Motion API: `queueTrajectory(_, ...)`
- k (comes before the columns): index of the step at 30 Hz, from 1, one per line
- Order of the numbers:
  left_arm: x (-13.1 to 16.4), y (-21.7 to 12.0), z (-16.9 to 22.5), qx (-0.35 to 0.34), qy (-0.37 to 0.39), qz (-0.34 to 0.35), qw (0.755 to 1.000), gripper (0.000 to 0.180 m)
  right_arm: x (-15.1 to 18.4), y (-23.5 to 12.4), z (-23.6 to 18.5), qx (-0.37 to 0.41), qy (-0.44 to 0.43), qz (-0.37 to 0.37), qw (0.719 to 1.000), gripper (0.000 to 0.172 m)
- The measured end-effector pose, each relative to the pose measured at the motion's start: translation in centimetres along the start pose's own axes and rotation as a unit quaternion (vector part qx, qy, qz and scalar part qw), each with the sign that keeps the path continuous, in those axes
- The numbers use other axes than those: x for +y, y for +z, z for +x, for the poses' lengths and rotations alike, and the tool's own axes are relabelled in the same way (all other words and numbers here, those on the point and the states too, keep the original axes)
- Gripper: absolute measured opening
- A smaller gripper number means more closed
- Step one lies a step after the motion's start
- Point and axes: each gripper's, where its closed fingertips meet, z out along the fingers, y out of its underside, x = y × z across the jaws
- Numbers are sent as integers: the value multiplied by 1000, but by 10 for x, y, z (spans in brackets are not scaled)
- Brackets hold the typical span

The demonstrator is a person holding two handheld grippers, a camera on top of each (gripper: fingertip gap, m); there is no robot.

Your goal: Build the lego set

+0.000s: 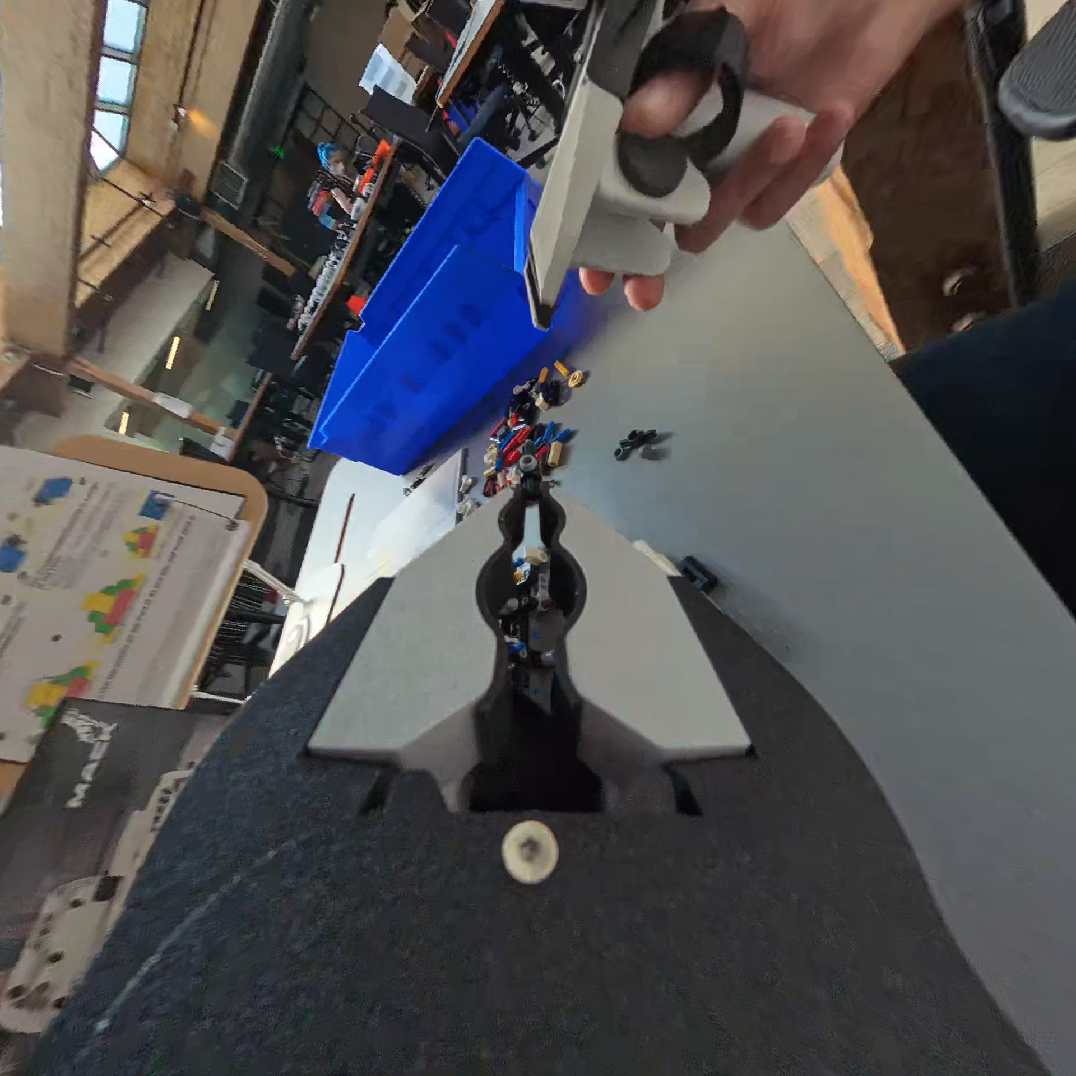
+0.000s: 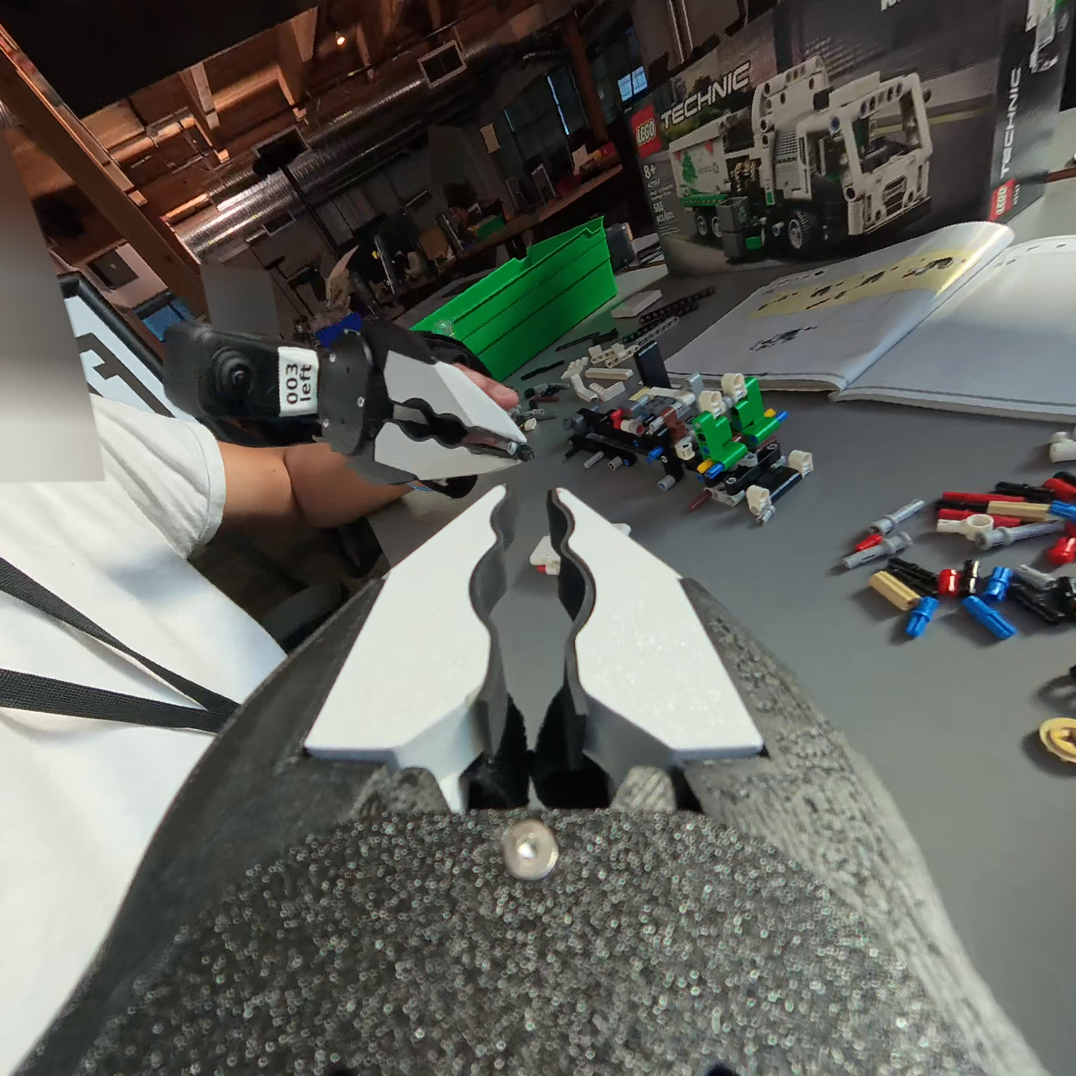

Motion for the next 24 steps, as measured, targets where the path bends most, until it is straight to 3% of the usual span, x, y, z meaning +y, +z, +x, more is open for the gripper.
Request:
queueTrajectory(5, 5, 2, 6, -71, 172, -38, 982, 1, 5, 1, 10, 0, 23, 8, 1000, 6)
queueTrajectory(9, 13, 5, 8, -80, 215, -55, 972, 1, 15, 7, 14, -2, 33, -9, 999, 5)
queueTrajectory(20, 13, 7, 14, -68, 225, -58, 970, 1, 19, 11, 17, -4, 42, -22, 999, 5)
queueTrajectory(24, 23, 11, 15, -21, 118, -65, 991, 2, 19, 12, 22, 6, 46, -21, 999, 7)
